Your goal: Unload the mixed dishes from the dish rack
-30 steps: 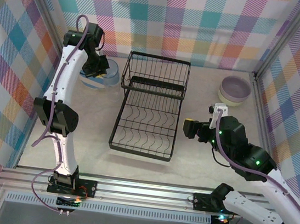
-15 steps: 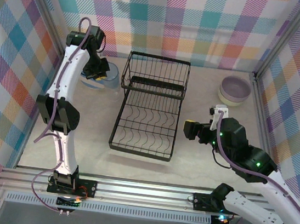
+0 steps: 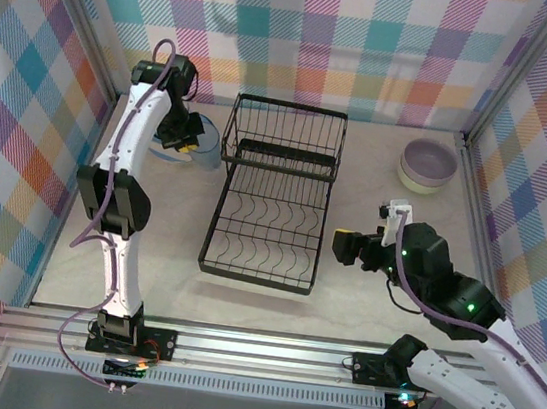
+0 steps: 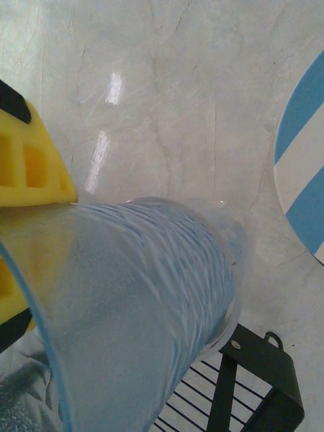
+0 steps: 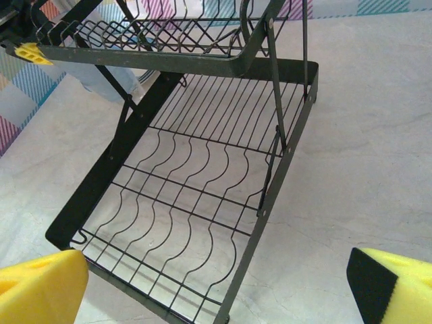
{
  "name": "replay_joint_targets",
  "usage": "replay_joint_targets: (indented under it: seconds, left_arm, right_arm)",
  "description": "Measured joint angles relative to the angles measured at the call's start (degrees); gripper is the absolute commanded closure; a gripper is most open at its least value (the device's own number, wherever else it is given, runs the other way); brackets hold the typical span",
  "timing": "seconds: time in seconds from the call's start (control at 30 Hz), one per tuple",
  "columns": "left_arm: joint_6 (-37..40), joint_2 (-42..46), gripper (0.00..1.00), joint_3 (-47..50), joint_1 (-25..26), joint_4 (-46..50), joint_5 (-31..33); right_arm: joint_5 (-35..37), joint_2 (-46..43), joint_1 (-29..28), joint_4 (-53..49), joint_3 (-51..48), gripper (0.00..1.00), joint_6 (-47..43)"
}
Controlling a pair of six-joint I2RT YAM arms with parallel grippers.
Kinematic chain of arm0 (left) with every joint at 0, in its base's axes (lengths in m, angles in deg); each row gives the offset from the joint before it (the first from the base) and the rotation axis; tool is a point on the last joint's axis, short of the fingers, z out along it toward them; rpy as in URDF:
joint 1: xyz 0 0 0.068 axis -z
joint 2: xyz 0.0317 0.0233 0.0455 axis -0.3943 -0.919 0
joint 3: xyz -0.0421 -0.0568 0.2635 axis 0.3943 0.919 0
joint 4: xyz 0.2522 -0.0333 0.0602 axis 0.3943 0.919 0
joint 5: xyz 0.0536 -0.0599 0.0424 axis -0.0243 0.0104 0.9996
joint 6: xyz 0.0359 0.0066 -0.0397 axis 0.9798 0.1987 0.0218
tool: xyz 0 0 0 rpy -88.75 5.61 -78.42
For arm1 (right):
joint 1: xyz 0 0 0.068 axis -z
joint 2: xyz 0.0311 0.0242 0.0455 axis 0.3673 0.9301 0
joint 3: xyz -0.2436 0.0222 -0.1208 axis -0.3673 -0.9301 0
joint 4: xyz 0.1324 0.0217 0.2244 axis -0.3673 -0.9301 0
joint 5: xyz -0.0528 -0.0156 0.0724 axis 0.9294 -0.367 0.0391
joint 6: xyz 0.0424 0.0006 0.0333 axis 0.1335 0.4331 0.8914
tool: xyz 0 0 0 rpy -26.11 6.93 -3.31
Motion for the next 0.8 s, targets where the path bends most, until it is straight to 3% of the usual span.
replay_joint_targets:
  seconds: [0.1,0.4,0.53,0.57,0.6,0.8]
  left_arm:
    - [0.0,-0.9,0.94,0.0,0.0,-0.1,-0.4]
    - [-0.5,-1.0,0.67,-3.4,0.0,-0.3,-1.1]
    - [-0.4,-1.0,0.34,-4.3,0.0,-0.5,-1.3]
    - [-0.5,-1.0,0.23,-4.4,0.0,-0.5,-1.3]
    - [-0.4,-0.9,0.01,-4.5,0.0,-0.5,-1.3]
    - [-0.9,2.3,0.00,-4.5,0.0,-3.3,-1.3]
  right_arm:
    - [-0.1,-0.7,0.0,0.0,-0.6,0.01,0.0]
    - [-0.1,-1.3,0.0,0.0,-1.1,0.01,0.0]
    - [-0.1,-1.2,0.0,0.0,-1.1,0.01,0.0]
    - [-0.1,-1.2,0.0,0.0,-1.1,0.01,0.0]
    - [-0.1,-1.2,0.0,0.0,-1.1,0.01,0.0]
    - [-0.1,-1.2,0.0,0.0,-1.1,0.01,0.0]
